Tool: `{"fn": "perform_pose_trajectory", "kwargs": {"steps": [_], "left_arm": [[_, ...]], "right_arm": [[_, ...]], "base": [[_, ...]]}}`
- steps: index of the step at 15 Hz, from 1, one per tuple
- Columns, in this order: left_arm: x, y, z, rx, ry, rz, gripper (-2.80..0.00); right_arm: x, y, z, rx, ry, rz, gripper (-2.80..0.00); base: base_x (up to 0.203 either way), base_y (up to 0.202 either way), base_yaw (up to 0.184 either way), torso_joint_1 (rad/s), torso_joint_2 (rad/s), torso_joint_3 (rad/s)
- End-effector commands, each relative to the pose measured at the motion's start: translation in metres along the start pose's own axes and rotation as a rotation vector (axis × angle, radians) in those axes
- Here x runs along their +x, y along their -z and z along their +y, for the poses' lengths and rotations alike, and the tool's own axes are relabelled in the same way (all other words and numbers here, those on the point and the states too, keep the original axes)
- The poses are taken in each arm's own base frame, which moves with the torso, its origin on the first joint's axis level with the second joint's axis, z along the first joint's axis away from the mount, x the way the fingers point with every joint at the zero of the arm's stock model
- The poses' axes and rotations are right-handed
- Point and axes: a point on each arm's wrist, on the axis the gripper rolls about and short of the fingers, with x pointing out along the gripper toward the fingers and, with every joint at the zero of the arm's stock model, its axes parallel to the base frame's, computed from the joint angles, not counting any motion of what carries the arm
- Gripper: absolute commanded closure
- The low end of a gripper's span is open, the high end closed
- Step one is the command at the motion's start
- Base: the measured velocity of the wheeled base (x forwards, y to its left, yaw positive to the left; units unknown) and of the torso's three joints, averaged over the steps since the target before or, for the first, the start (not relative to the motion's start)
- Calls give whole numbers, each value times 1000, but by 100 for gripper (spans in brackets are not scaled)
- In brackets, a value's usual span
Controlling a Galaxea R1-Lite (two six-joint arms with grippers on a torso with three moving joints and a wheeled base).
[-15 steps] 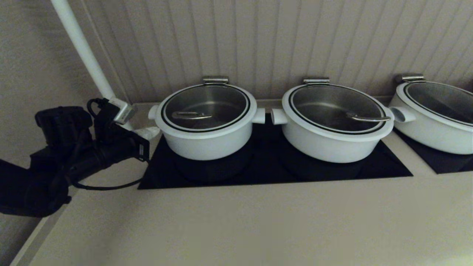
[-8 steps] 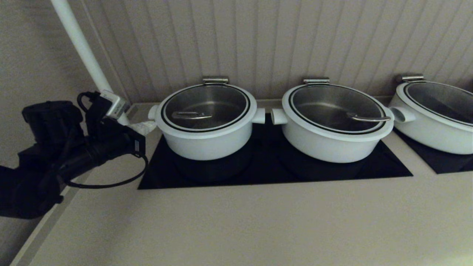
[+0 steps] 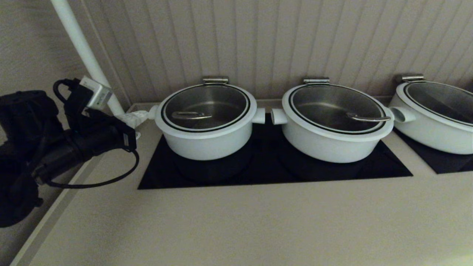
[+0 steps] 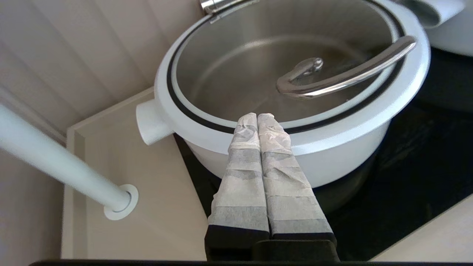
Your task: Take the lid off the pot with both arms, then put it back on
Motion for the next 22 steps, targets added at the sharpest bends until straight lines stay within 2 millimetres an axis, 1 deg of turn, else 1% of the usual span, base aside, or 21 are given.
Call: {"fn": "perform_pose_trajectory", "kwargs": {"steps": [1, 5, 6, 8, 12, 14, 18, 22], "left_arm": [[-13, -8, -2, 12, -7, -30, 0], [-33, -15, -7, 20, -12, -54, 0], [-39, -15, -11, 20, -4, -56, 0], [-55, -18, -20, 23, 10, -73, 0], [-88, -21, -30, 27, 4, -110, 0], [-104, -14, -37, 24, 6, -106, 0], [-128, -8, -46, -6, 0, -119, 0], [-167, 1, -61, -54, 1, -119, 0]], "right_arm": [[0, 0, 0, -1, -1, -1, 0], [0, 0, 0, -1, -1, -1, 0], [0, 0, 0, -1, 0, 0, 0], [0, 0, 0, -1, -1, -1, 0], [0, 0, 0, -1, -1, 1, 0], [0, 0, 0, -1, -1, 1, 0], [0, 0, 0, -1, 0, 1, 0], [0, 0, 0, -1, -1, 1, 0]], "base": [[0, 0, 0, 0, 0, 0], [0, 0, 0, 0, 0, 0], [0, 0, 0, 0, 0, 0], [0, 0, 0, 0, 0, 0], [0, 0, 0, 0, 0, 0], [0, 0, 0, 0, 0, 0], [0, 0, 0, 0, 0, 0], [0, 0, 0, 0, 0, 0]]}}
